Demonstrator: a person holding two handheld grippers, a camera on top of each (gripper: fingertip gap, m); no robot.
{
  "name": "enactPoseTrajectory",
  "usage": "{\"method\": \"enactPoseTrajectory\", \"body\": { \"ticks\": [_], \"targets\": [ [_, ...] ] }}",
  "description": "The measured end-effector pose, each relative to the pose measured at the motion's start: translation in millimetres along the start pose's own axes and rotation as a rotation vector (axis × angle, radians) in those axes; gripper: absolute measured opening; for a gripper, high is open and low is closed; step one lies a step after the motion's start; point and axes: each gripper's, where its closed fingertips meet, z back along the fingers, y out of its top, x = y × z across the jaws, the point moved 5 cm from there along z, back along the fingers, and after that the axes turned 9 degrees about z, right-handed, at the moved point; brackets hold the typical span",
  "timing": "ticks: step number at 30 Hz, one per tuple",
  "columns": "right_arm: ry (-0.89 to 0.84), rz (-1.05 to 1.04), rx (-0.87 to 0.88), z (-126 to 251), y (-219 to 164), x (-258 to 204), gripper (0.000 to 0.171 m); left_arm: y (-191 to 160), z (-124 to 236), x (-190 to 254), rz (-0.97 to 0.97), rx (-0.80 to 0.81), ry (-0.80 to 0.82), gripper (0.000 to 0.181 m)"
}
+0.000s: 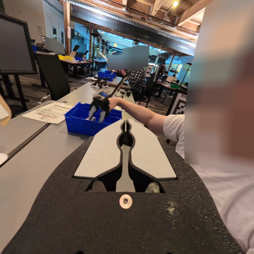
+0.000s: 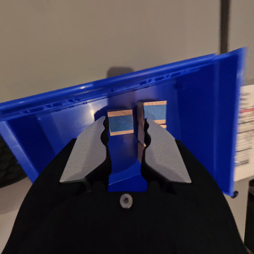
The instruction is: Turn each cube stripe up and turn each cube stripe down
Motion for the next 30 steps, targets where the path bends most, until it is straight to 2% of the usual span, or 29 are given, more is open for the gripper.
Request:
{"method": "enactPoseTrajectory", "body": {
  "ticks": [1,4,8,10,12,15,17,19,21,25,26,30],
  "targets": [
    [-0.044,-0.004,0.038,12.7,4.3,2.2,0.050,2.7,7.0,-0.8,-0.022,-0.007,0.053,0.004],
    [-0.199,-0.027,0.170,53.4,21.0,7.5,0.052,8.2,41.2,-8.0,-0.153,-0.056,0.307,0.014],
    [-0.398,0.021,0.386,105.3,60.9,-1.9,0.051,-1.8,115.5,-36.1,-0.266,-0.212,0.827,0.025],
    [-0.464,0.086,0.486,125.7,85.2,-11.1,0.050,-6.6,158.0,-52.4,-0.279,-0.256,1.114,0.027],
    [-0.500,0.141,0.556,139.3,108.3,-18.5,0.048,-15.6,185.9,-62.8,-0.231,-0.313,1.261,0.027],
    [-0.531,0.184,0.575,141.0,130.4,-25.9,0.050,-34.5,199.7,-78.6,-0.084,-0.382,1.287,0.026],
    [-0.523,0.227,0.582,131.6,137.8,-33.3,0.050,-45.1,199.9,-93.8,-0.046,-0.486,1.266,0.026],
    [-0.508,0.259,0.544,121.3,139.5,-33.6,0.052,-54.7,205.3,-113.7,-0.077,-0.680,1.274,0.026],
    [-0.489,0.220,0.515,114.5,136.0,-28.0,0.053,-71.4,212.3,-132.4,-0.132,-0.945,1.230,0.030],
    [-0.446,0.168,0.573,107.5,129.7,-21.3,0.052,-107.1,245.3,-159.6,-0.206,-1.414,1.174,0.040],
    [-0.436,0.157,0.578,105.8,127.9,-20.0,0.052,-113.4,250.7,-163.7,-0.201,-1.464,1.149,0.043],
    [-0.429,0.134,0.573,102.1,121.2,-16.4,0.051,-129.8,250.0,-172.1,-0.166,-1.459,0.985,0.047]
  ]
}}
